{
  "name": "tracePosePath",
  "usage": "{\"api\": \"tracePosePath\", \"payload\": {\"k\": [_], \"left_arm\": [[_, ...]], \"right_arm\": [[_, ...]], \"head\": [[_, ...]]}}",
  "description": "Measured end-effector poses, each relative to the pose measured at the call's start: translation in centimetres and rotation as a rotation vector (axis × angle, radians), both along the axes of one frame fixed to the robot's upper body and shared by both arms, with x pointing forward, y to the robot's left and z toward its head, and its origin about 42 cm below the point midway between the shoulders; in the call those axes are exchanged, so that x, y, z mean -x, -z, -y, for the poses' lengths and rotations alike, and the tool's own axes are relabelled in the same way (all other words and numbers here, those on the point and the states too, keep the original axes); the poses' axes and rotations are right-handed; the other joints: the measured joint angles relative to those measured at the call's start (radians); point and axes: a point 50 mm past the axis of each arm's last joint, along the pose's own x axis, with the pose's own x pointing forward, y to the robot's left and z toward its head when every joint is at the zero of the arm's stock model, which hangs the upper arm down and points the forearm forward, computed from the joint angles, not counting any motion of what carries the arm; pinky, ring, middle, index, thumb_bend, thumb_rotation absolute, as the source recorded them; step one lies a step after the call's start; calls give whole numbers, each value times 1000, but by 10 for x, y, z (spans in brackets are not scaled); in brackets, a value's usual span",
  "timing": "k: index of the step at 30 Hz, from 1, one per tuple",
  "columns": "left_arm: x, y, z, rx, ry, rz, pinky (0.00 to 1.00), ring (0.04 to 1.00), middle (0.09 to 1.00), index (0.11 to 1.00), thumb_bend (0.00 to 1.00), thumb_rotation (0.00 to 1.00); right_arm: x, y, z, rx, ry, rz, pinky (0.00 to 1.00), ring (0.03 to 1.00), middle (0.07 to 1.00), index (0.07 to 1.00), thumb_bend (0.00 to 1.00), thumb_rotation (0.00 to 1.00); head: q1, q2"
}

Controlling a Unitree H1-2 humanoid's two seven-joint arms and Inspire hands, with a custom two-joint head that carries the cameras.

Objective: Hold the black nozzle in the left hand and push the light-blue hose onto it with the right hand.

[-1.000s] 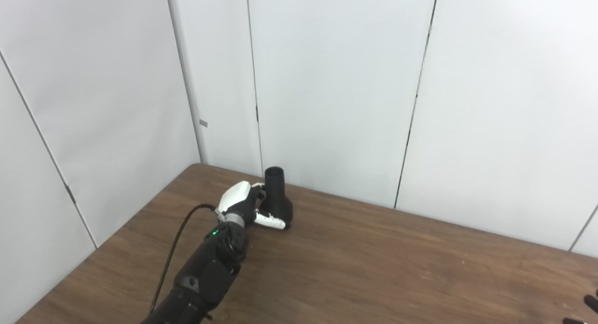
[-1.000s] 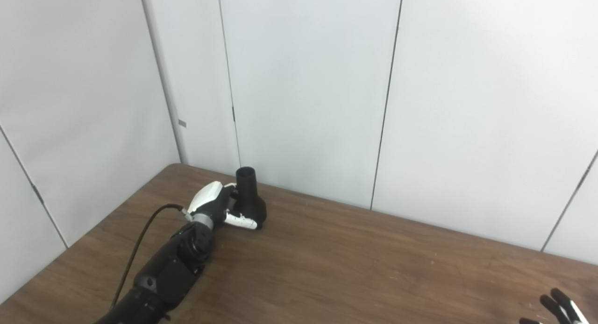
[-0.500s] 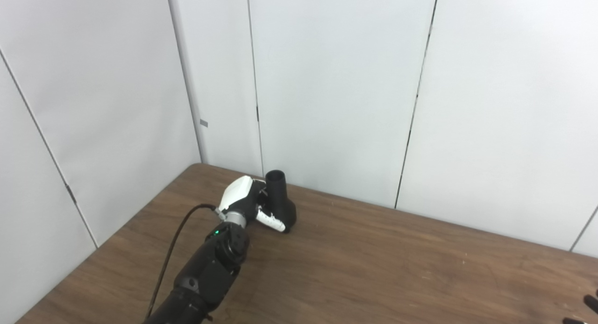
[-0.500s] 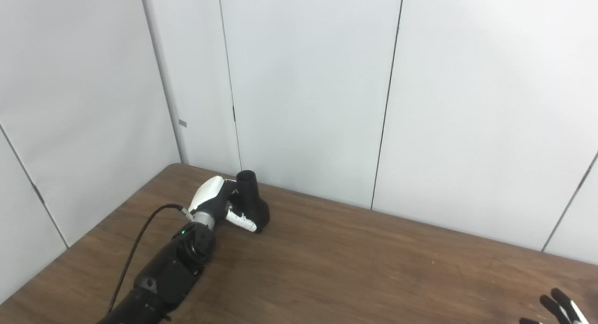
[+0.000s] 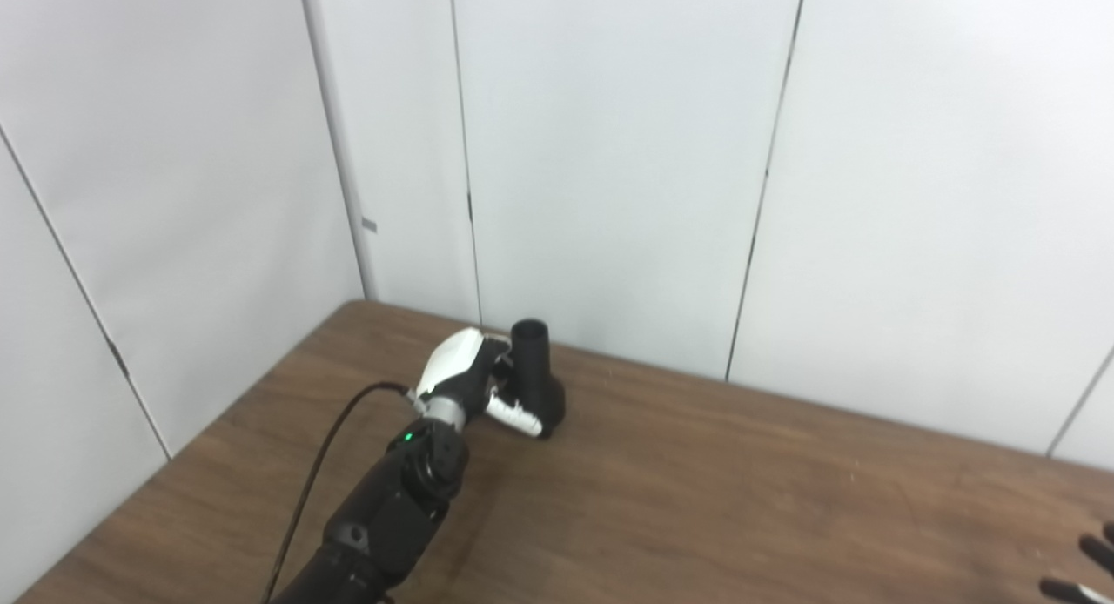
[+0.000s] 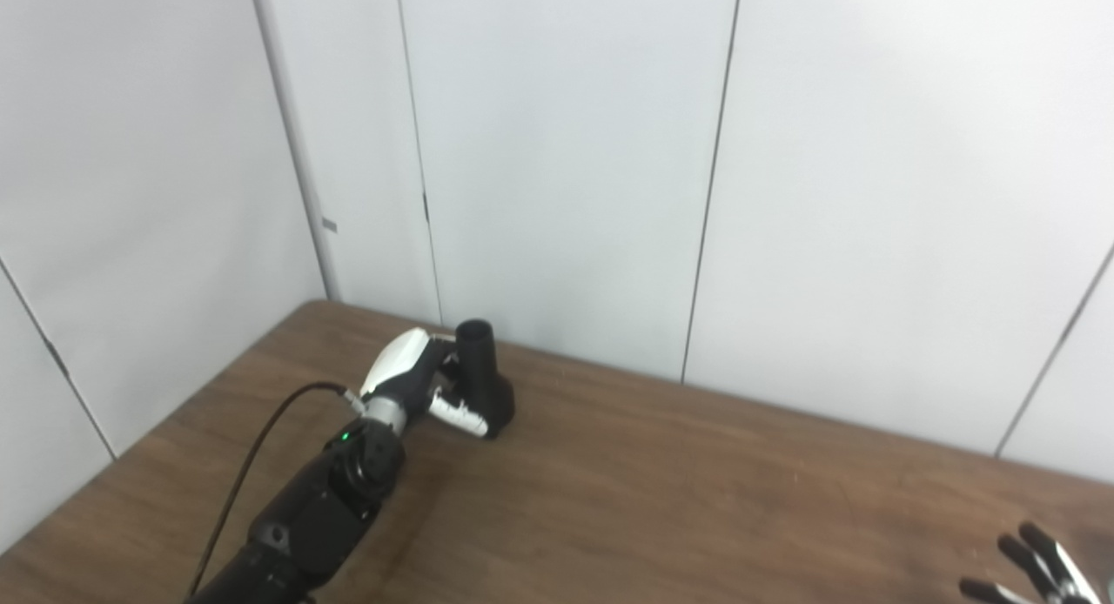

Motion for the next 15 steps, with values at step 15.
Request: {"api": "tracePosePath", "payload": {"k": [15], "left_arm": [[14, -11, 31, 5, 230, -31, 1000, 632, 465, 493, 527, 0]], "right_arm": [[9, -11, 4, -41, 15, 22, 558, 733, 898, 928, 677, 112]], "head": [[-103, 22]]}}
